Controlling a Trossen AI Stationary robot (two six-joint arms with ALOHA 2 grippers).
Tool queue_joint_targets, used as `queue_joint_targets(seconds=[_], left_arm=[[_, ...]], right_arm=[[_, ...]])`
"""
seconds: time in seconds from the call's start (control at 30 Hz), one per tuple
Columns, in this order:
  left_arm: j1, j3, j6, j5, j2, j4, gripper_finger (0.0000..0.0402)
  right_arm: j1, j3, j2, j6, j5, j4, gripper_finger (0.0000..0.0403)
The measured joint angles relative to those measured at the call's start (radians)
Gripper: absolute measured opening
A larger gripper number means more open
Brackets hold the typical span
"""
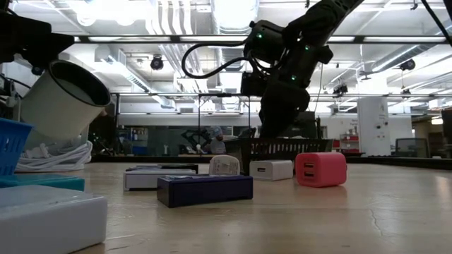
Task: Pick & Place Office items
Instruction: Put the bottom pink white charger adapter into the black bin, then put the pink charger adapter into the black bin
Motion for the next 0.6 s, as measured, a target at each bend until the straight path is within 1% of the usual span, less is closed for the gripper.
queue_joint_targets(seconds=[0.23,0.37,0.6], left_arm=[[0.000,0.000,0.000,0.000,0.000,0.000,0.0225],[0.000,0.000,0.000,0.000,0.000,0.000,0.0225],[0.000,0.000,0.000,0.000,0.000,0.000,0.0225]], right_arm=[[0.005,0.045,-0.031,-0.004,0.024,-0.040,0.0201],[0.016,0.078,-0.064,-0.003,0.024,-0.103,0.0201],[0.085,0.144,-0.116,0.001,0.025,-0.235,0.0201]])
